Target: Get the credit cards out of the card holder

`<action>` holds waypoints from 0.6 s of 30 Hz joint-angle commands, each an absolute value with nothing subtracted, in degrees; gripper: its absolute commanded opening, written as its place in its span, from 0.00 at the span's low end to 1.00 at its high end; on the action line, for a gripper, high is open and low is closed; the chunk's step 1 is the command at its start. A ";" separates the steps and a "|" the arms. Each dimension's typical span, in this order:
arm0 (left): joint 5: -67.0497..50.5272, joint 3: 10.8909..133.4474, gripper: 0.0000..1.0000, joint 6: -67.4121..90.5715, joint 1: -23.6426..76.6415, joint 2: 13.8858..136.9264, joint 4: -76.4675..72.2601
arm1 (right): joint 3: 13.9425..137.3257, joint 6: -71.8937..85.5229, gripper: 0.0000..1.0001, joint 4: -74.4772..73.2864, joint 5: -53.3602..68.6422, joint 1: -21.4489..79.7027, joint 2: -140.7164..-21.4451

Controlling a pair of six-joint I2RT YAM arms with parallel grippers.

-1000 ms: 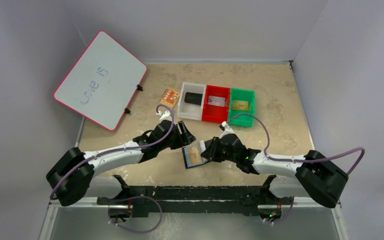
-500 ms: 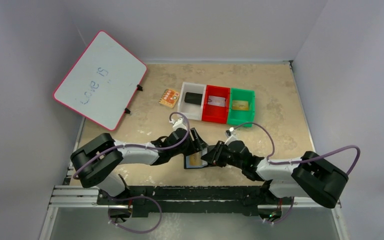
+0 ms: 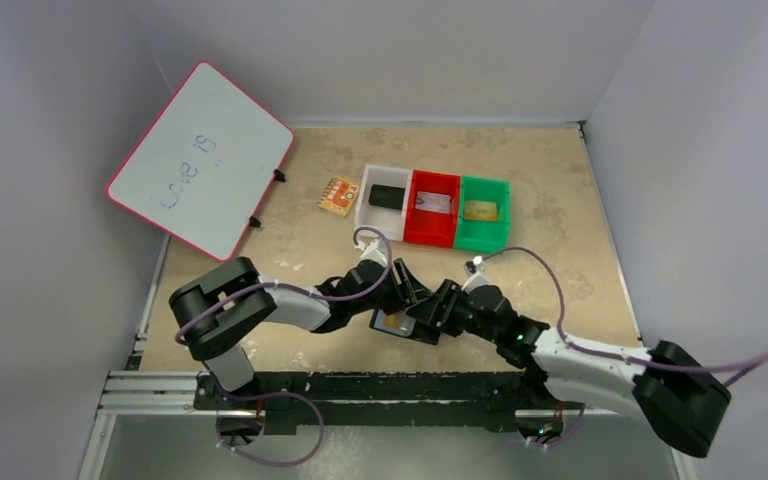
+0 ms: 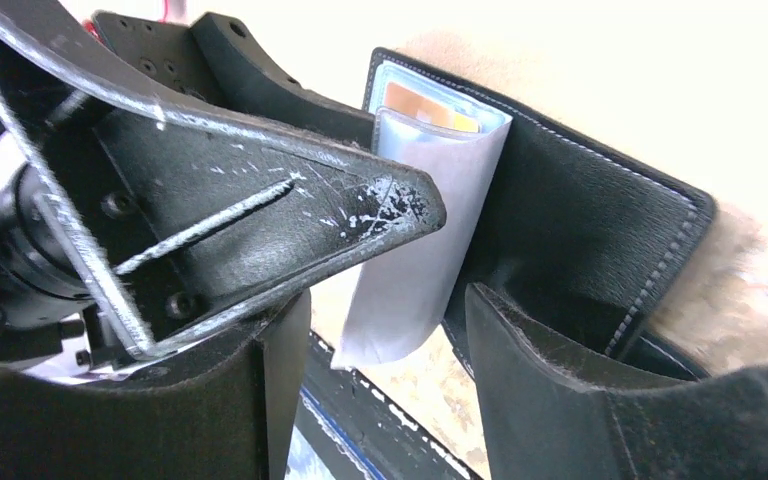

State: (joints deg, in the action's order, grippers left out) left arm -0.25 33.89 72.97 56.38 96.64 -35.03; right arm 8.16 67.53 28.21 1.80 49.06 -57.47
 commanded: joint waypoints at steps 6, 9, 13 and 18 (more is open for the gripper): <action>1.58 40.53 0.52 69.55 59.44 95.79 -27.51 | 12.44 71.71 0.54 -3.84 -12.81 48.71 -34.19; 2.14 41.61 0.51 69.22 60.42 95.98 -25.79 | 13.26 72.86 0.39 -9.32 -14.20 48.77 -28.19; 2.19 42.70 0.50 69.39 61.93 97.45 -25.76 | 13.01 72.70 0.18 -10.89 -11.86 48.74 -23.55; 2.30 43.28 0.43 70.30 62.95 100.68 -24.79 | 12.16 71.40 0.10 -6.73 -7.94 48.77 -24.20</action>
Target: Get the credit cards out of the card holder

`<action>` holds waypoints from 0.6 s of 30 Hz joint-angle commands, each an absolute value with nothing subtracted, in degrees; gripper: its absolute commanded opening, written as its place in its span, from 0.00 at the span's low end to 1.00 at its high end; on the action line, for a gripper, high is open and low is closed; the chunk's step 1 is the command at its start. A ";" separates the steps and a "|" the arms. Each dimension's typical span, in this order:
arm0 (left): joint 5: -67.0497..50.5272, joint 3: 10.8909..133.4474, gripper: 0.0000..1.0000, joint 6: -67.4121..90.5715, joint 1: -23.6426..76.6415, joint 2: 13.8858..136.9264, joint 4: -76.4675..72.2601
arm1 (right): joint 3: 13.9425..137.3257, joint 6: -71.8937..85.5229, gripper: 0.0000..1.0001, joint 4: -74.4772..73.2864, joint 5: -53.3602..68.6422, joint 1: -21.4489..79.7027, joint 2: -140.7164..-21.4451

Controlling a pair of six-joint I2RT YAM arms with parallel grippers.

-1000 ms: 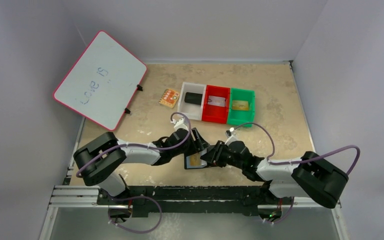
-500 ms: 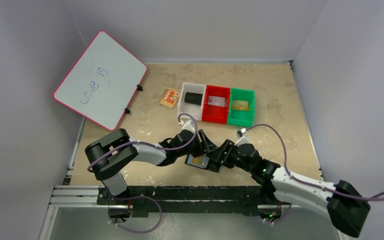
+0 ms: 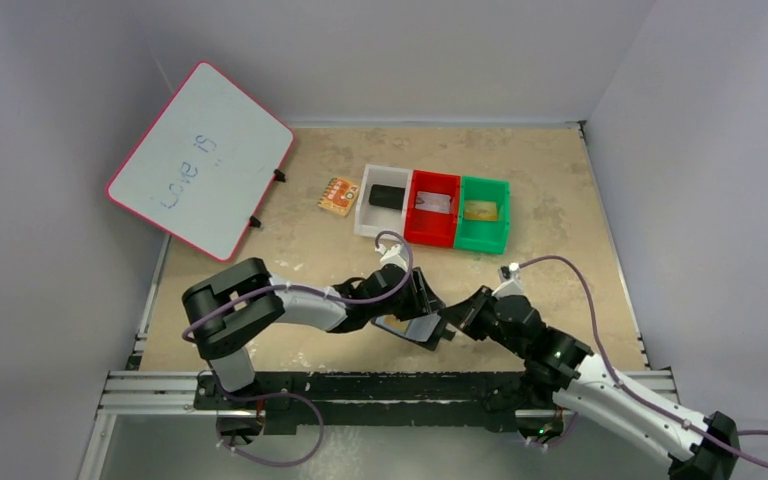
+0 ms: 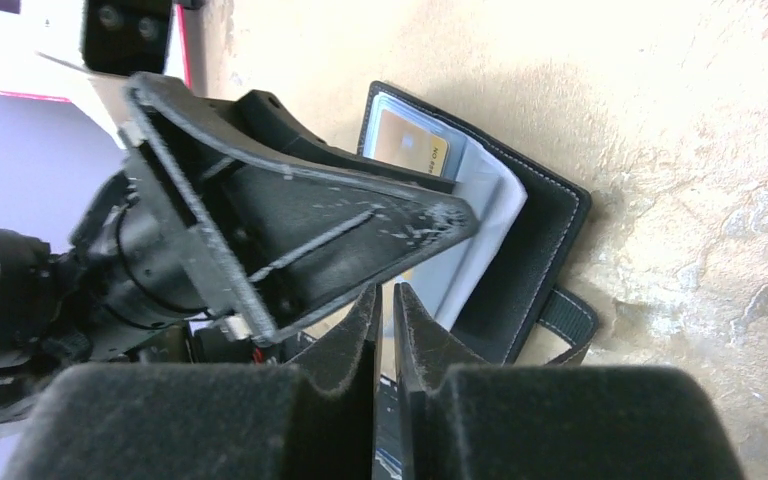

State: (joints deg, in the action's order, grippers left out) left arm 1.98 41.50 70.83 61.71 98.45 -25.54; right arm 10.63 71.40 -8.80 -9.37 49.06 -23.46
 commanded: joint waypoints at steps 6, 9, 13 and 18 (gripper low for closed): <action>3.24 43.70 0.37 71.16 64.00 101.34 -24.41 | 11.78 71.11 0.07 -0.70 -7.23 48.78 -30.13; 3.83 44.20 0.33 70.98 64.23 101.32 -22.71 | 11.09 71.88 0.06 1.54 -6.26 48.75 -32.71; 6.62 44.62 0.20 70.17 64.33 99.97 -18.17 | 10.95 72.31 0.05 2.52 -5.63 48.71 -34.66; 11.10 46.21 0.15 68.62 64.34 98.27 -11.31 | 10.32 71.43 0.04 3.44 -4.04 48.77 -35.21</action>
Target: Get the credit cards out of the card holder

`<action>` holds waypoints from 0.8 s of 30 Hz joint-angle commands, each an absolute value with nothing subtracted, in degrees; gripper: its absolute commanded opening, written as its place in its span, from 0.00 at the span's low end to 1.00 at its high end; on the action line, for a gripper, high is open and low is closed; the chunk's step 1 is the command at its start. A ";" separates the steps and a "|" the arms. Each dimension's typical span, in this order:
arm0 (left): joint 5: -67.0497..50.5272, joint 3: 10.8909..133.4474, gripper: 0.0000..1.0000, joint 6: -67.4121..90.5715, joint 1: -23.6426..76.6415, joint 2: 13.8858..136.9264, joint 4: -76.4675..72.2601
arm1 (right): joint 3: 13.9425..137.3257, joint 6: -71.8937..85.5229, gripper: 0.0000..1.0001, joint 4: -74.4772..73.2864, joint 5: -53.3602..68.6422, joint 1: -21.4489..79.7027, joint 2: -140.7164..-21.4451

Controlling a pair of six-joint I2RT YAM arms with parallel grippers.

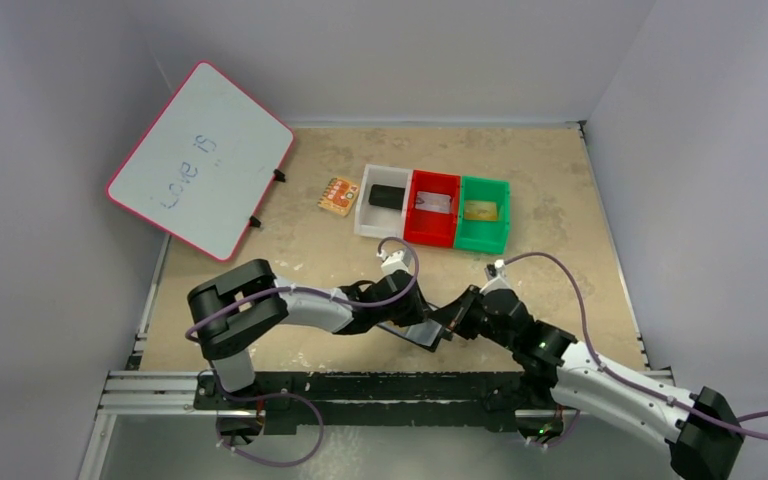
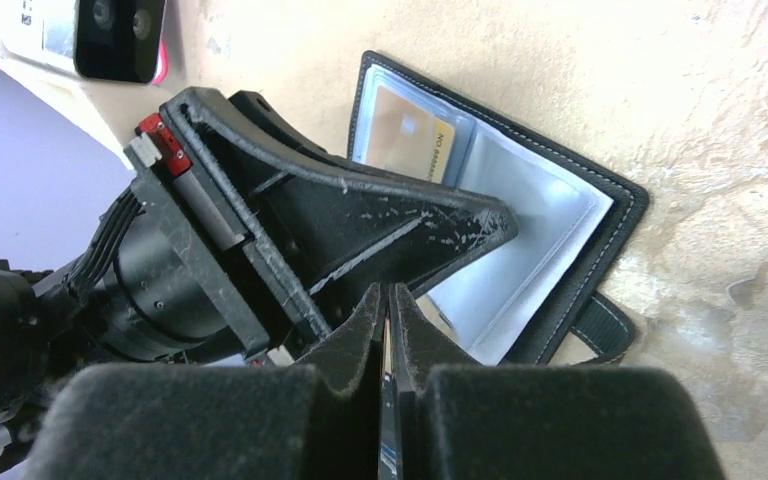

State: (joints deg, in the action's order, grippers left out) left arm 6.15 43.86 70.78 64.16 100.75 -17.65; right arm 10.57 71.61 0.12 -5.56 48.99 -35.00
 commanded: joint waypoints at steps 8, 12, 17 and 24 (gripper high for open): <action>10.47 46.24 0.03 66.67 64.75 97.81 -8.37 | 11.61 75.07 0.05 -3.12 -5.82 48.78 -39.38; 10.42 46.70 0.01 65.57 64.88 97.37 -7.05 | 12.83 72.67 0.06 -0.70 -5.35 48.78 -44.71; 7.85 49.70 0.00 61.77 65.11 98.12 -3.50 | 16.02 70.61 0.06 0.36 -5.40 48.78 -52.63; 14.36 51.63 0.05 58.11 65.21 92.70 1.91 | 19.05 69.89 0.05 -3.33 -5.77 48.78 -61.81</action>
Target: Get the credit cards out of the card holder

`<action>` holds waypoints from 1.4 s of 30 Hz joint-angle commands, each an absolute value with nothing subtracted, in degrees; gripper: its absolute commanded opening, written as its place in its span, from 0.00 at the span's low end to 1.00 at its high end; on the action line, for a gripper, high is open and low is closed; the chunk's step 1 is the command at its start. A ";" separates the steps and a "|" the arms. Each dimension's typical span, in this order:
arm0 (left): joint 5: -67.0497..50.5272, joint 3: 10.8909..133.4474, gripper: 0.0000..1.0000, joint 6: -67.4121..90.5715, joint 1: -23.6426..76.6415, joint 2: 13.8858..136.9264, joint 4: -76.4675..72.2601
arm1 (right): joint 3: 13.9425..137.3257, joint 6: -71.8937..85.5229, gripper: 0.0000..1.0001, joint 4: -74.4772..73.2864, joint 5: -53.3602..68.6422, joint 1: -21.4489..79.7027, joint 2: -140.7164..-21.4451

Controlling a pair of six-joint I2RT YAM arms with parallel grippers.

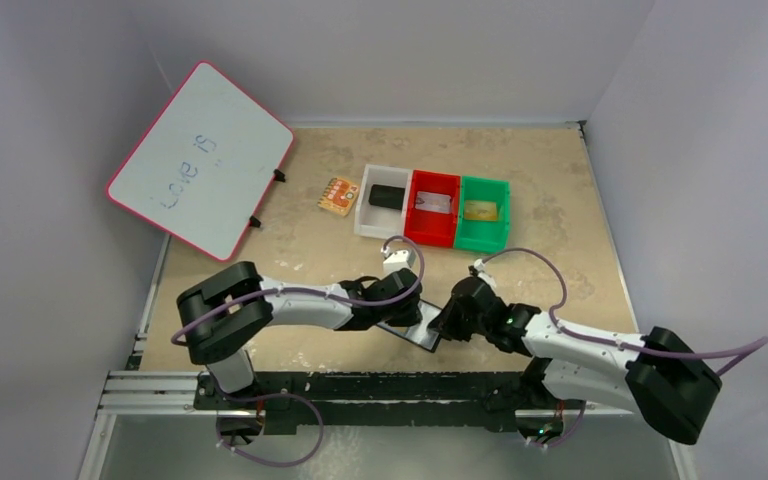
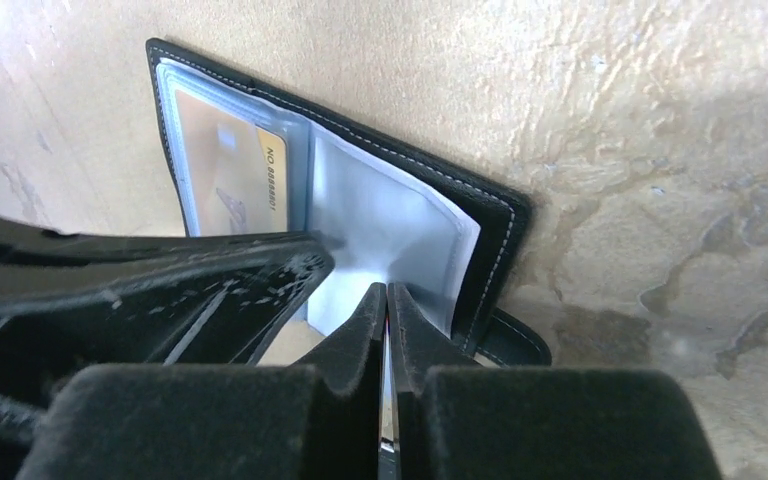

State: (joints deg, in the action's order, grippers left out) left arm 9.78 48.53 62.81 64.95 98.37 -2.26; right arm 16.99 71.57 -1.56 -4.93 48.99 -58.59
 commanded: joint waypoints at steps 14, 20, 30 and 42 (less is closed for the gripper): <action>26.50 48.98 0.37 56.83 61.44 88.18 14.42 | 23.58 62.20 0.12 7.04 -3.26 48.41 -73.38; 25.82 44.45 0.37 58.81 61.41 84.11 11.53 | 25.39 55.90 0.13 14.27 0.85 47.90 -78.35; 33.19 40.17 0.44 62.30 61.44 71.18 16.47 | 28.34 38.92 0.15 22.65 8.60 45.96 -81.87; 39.16 36.67 0.56 66.04 60.90 62.05 20.07 | 34.89 28.39 0.20 16.81 9.41 43.92 -84.77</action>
